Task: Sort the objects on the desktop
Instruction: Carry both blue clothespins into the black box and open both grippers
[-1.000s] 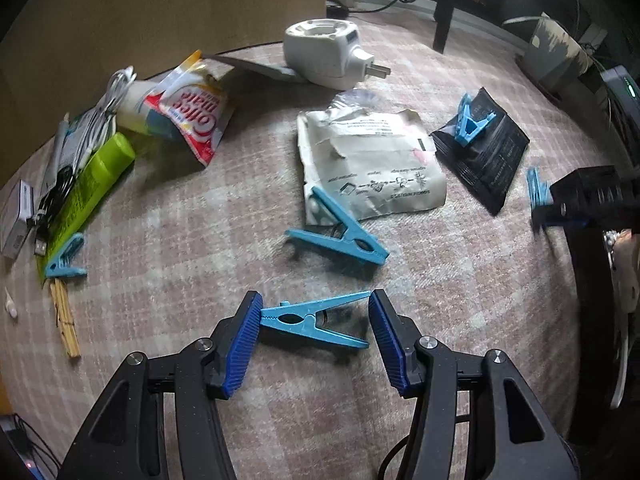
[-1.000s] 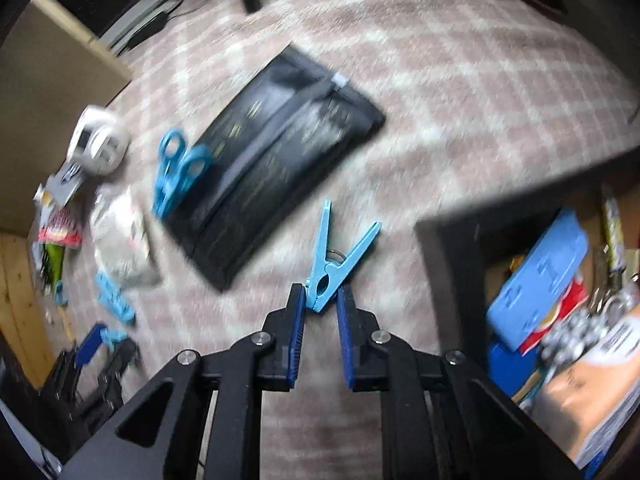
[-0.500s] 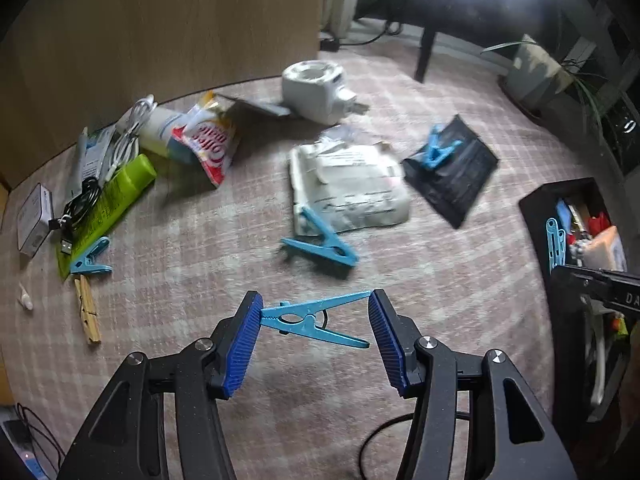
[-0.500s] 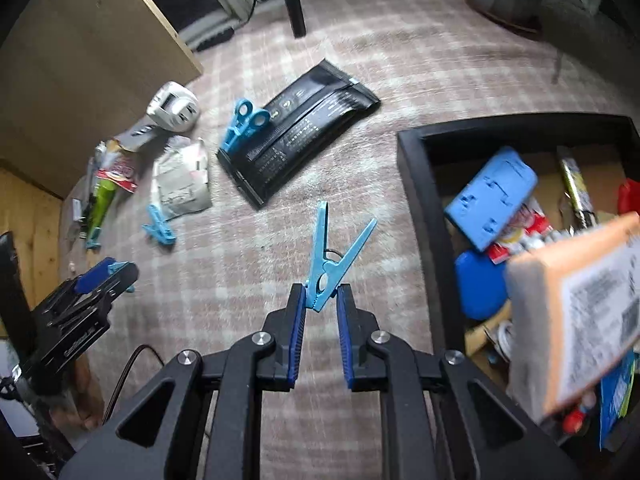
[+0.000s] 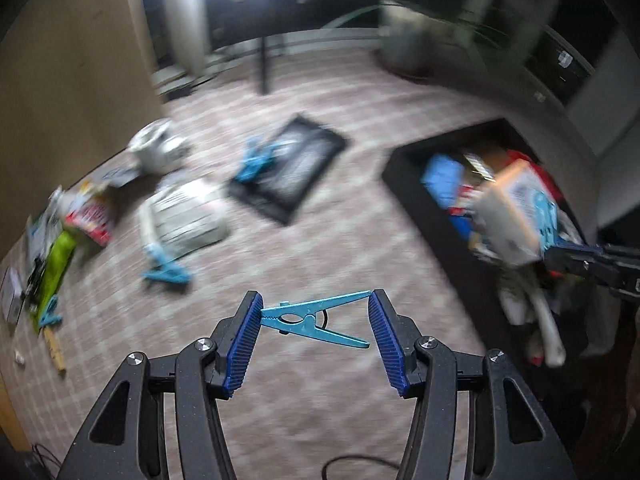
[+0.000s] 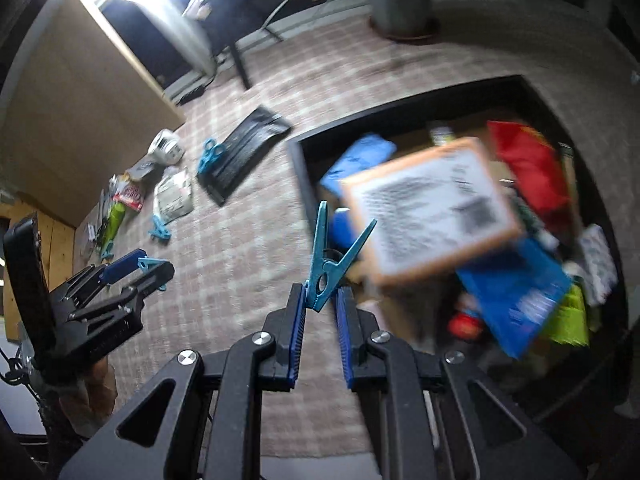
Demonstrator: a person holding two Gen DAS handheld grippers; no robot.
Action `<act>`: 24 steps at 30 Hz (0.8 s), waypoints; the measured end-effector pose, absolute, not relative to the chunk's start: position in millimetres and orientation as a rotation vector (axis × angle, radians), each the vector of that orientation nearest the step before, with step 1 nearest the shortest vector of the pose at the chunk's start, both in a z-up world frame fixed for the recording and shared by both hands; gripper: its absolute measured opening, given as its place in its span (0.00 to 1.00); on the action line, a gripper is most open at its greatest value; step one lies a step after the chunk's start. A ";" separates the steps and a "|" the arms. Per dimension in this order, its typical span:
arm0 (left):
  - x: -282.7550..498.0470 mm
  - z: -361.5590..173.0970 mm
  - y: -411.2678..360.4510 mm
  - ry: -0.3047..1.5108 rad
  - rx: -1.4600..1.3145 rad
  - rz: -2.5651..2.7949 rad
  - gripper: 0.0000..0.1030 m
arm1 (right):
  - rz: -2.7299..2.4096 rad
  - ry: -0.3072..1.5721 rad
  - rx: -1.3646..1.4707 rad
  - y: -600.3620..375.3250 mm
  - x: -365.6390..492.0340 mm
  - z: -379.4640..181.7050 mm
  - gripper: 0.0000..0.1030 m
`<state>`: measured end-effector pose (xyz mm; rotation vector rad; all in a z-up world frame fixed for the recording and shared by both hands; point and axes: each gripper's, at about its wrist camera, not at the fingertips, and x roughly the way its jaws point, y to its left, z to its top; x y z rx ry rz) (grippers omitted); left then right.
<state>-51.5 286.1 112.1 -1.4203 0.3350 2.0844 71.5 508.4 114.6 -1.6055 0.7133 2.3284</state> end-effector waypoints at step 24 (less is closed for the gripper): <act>83.4 137.6 498.3 0.560 -1.217 1.781 0.54 | 2.133 0.725 -1.518 670.2 182.2 104.0 0.18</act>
